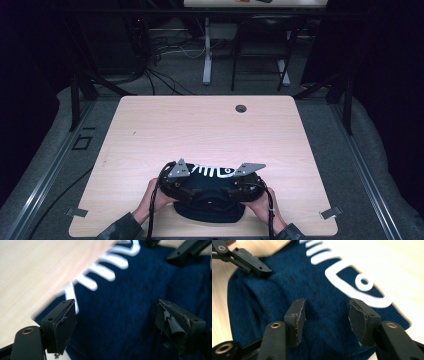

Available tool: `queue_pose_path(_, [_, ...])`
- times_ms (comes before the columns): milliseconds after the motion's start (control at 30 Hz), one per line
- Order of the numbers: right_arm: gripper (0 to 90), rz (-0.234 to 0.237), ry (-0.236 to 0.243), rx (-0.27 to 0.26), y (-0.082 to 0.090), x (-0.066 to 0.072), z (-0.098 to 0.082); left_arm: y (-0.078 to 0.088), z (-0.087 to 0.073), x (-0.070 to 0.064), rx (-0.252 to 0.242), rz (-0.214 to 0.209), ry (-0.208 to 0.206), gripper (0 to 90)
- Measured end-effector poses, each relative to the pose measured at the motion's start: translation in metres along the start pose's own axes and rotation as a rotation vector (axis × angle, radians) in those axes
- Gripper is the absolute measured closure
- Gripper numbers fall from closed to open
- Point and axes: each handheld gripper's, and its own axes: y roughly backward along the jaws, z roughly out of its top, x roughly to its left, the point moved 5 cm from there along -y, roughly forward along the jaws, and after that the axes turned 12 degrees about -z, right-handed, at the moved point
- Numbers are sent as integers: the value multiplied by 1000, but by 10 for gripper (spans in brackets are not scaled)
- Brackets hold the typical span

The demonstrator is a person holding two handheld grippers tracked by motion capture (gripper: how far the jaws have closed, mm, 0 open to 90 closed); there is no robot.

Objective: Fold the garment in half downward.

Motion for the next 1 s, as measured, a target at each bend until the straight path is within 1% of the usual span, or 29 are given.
queue_pose_path(33, [421, 2, 7, 15, -2, 1, -4, -1, -4, 0, 5, -6, 6, 177])
queue_pose_path(67, [421, 2, 7, 15, -2, 1, -4, -2, -7, -1, 9, -6, 7, 177])
queue_pose_path(100, [387, 5, 9, 21, -3, 1, -6, -2, -9, -1, 12, -7, 8, 177])
queue_pose_path(133, [333, -4, 15, 32, -5, 1, -8, -3, -11, -2, 17, -9, 7, 177])
queue_pose_path(167, [283, -13, 26, 50, -8, 2, -10, -4, -13, -3, 37, 2, 1, 175])
queue_pose_path(200, [210, -10, 43, 82, -12, 5, -14, -5, -15, -5, 34, 13, -2, 174])
queue_pose_path(233, [210, -10, 43, 82, -12, 5, -14, -6, -15, -6, 35, 20, -6, 174])
queue_pose_path(267, [185, -35, 77, 90, -15, 7, -14, -7, -16, -8, 47, 34, -15, 168])
queue_pose_path(300, [185, -35, 77, 90, -15, 7, -14, -7, -16, -9, 51, 42, -19, 168])
queue_pose_path(333, [153, -51, 99, 99, -16, 7, -14, -8, -16, -10, 54, 46, -18, 163])
queue_pose_path(367, [153, -51, 99, 99, -16, 7, -14, -8, -16, -10, 54, 49, -13, 163])
queue_pose_path(400, [131, -51, 102, 98, -18, 6, -15, -8, -16, -10, 54, 51, -6, 161])
queue_pose_path(433, [97, -59, 107, 107, -22, 4, -14, -9, -16, -10, 53, 51, -2, 157])
queue_pose_path(467, [54, -45, 99, 125, -28, 1, -14, -10, -16, -9, 57, 59, 4, 150])
queue_pose_path(533, [47, -40, 91, 120, -30, 0, -13, -12, -16, -8, 50, 77, 20, 150])
queue_pose_path(600, [29, -55, 98, 121, -34, -7, -10, -13, -16, -8, 45, 95, 30, 148])
queue_pose_path(633, [29, -55, 98, 121, -34, -7, -10, -14, -15, -7, 43, 109, 35, 148])
queue_pose_path(667, [15, -69, 94, 121, -36, -9, -9, -14, -14, -5, 41, 116, 40, 148])
queue_pose_path(700, [4, -74, 90, 124, -38, -11, -8, -15, -14, -4, 39, 121, 43, 148])
queue_pose_path(733, [0, -81, 82, 129, -41, -17, -6, -16, -13, -2, 36, 126, 48, 147])
queue_pose_path(767, [0, -81, 82, 129, -41, -17, -6, -17, -12, 0, 32, 130, 57, 147])
queue_pose_path(833, [0, -81, 62, 131, -45, -23, -4, -18, -11, 6, 26, 147, 62, 144])
queue_pose_path(867, [0, -79, 36, 127, -49, -27, -3, -19, -10, 9, 25, 152, 69, 144])
queue_pose_path(900, [0, -66, 21, 131, -52, -31, -2, -19, -9, 11, 26, 157, 70, 144])
queue_pose_path(933, [0, -66, 14, 130, -54, -33, -1, -21, -8, 14, 21, 171, 70, 144])
queue_pose_path(1000, [0, -73, -3, 119, -58, -39, 2, -22, -6, 19, 20, 174, 73, 144])
